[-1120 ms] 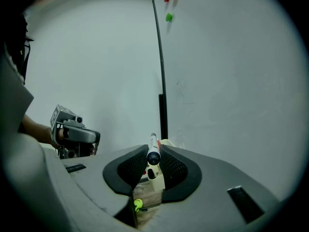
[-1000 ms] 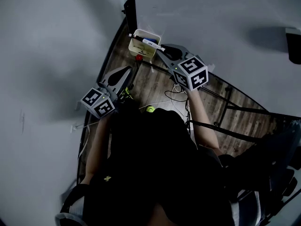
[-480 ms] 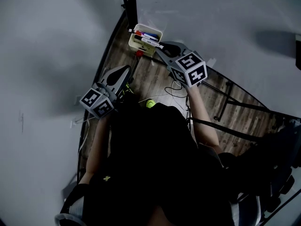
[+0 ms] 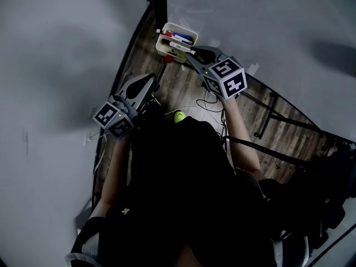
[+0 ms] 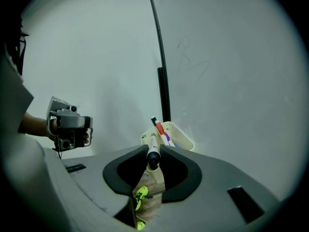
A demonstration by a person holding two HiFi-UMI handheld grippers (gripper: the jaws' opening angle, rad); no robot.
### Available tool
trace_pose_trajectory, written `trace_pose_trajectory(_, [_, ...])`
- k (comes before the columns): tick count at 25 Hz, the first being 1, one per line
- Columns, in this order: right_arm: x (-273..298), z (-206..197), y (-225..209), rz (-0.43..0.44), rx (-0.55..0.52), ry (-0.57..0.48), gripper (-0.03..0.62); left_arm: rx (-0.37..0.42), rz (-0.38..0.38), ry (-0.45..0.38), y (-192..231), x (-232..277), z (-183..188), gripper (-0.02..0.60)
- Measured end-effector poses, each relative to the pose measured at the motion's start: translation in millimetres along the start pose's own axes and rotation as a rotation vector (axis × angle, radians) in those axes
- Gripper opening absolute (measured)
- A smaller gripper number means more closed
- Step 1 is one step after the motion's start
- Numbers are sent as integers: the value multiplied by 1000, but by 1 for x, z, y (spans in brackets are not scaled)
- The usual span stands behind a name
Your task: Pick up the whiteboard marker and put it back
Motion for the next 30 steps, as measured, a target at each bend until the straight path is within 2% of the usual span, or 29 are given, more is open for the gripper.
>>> trace_pose_trajectory(30, [31, -11, 9, 2, -82, 82, 77, -52, 4, 1, 7, -12, -1, 2])
Point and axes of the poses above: the fingertips, and each gripper's own axes: x forward along the fingers, y to its left, z out of its top, the point moved 2 cm from there along -x, backward along the fingers, and after that the axes turned 14 degrees about -z, right-handed, at the moved point
